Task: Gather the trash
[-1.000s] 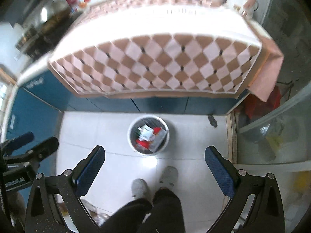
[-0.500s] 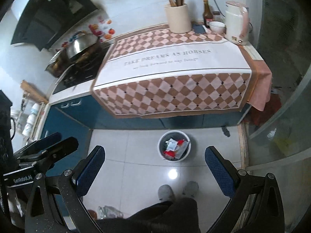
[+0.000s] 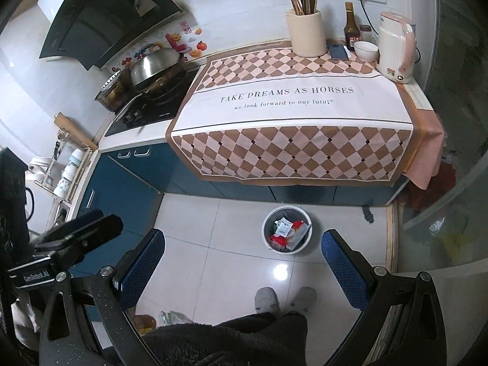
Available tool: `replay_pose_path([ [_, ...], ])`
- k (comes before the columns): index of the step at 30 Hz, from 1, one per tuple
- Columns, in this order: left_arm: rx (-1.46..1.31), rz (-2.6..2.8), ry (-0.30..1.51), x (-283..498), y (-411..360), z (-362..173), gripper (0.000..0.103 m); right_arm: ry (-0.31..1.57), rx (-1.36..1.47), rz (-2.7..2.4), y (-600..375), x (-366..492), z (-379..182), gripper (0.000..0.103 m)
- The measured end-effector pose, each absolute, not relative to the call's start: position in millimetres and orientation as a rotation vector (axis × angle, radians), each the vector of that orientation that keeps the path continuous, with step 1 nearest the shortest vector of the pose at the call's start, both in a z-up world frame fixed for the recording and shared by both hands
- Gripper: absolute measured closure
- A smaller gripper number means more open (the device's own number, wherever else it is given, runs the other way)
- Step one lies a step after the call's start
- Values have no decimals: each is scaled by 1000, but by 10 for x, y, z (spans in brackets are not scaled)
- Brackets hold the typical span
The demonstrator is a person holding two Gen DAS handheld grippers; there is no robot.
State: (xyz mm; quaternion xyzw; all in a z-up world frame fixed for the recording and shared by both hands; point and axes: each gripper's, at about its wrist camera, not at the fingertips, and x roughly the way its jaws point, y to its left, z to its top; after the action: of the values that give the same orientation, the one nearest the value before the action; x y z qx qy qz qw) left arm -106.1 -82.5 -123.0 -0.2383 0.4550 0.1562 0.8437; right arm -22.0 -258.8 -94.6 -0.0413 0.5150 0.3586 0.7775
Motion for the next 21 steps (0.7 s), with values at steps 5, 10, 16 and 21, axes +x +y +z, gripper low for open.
replay_pose_path([
  [5,-520,330,996,-1074,-870,-1309,0,1145,-97,780,-2603,-195,-1046,0],
  [10,-524,322,1016,-1073,-941,-1337,0,1174,-99,779,-2633,-200,-1142,0],
  [16,-522,310,1030,-1059,-1005,-1342,0,1185,-89,771,-2702,-188,-1181,0],
  [21,-498,303,1055,-1030,-1071,-1354,0,1197,-76,768,-2749,-180,-1214,0],
])
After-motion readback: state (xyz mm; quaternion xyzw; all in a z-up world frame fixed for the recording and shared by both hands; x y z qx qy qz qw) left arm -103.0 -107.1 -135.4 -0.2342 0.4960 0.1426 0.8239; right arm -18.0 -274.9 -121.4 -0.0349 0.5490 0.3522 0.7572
